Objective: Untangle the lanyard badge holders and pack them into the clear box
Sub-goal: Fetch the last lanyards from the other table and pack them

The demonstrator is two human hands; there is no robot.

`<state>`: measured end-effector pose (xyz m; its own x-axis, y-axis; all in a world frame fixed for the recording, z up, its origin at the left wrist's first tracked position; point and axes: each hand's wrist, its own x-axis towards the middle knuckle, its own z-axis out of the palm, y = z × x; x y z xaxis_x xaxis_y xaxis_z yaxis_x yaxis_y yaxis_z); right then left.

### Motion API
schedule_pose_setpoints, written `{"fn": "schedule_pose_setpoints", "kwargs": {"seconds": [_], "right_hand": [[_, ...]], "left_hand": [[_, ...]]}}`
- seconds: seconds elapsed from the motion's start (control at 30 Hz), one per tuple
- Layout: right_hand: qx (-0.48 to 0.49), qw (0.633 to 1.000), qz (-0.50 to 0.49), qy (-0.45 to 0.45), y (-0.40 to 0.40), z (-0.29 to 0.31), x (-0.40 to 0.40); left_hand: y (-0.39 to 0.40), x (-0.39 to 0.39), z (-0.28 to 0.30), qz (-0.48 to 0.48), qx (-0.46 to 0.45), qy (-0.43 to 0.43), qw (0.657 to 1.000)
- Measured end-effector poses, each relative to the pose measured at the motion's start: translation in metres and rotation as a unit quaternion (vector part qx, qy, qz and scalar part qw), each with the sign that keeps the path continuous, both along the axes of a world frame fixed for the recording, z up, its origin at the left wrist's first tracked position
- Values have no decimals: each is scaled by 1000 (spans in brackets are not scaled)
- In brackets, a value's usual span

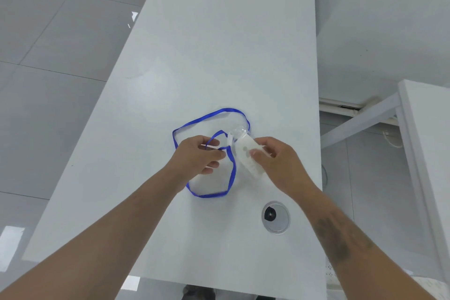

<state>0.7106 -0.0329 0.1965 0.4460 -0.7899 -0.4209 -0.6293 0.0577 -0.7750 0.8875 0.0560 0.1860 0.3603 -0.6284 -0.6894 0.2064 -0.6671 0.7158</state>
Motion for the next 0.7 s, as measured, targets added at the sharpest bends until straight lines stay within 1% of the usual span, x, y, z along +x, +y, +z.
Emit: {"fn": "schedule_pose_setpoints", "kwargs": {"seconds": [0.1, 0.17, 0.27, 0.33, 0.4, 0.47, 0.53, 0.6, 0.63, 0.7], "right_hand": [[-104, 985, 83, 106, -13, 21, -21], [-124, 975, 118, 144, -22, 37, -35], [-89, 981, 125, 121, -29, 55, -52], [-89, 982, 126, 110, -31, 65, -63], [-100, 980, 135, 106, -31, 72, -72], [-107, 977, 157, 102, -31, 80, -78], [-108, 973, 179, 97, -30, 89, -83], [-113, 969, 202, 88, -30, 98, -85], [-119, 968, 207, 84, -30, 105, -88], [-122, 968, 205, 75, -30, 112, -91]], "left_hand": [[2, -3, 7, -37, 12, -46, 998], [3, -5, 13, -43, 14, -66, 997], [7, -9, 21, -73, 50, -111, 990], [8, -17, 27, -114, 69, -175, 976], [8, -30, 39, -133, 38, -230, 963], [4, -47, 56, -160, -32, -235, 958], [-3, -68, 73, -237, -80, -222, 942], [-8, -86, 86, -299, -103, -212, 925], [-10, -95, 91, -313, -111, -211, 919], [-14, -105, 95, -310, -121, -222, 917]]}}
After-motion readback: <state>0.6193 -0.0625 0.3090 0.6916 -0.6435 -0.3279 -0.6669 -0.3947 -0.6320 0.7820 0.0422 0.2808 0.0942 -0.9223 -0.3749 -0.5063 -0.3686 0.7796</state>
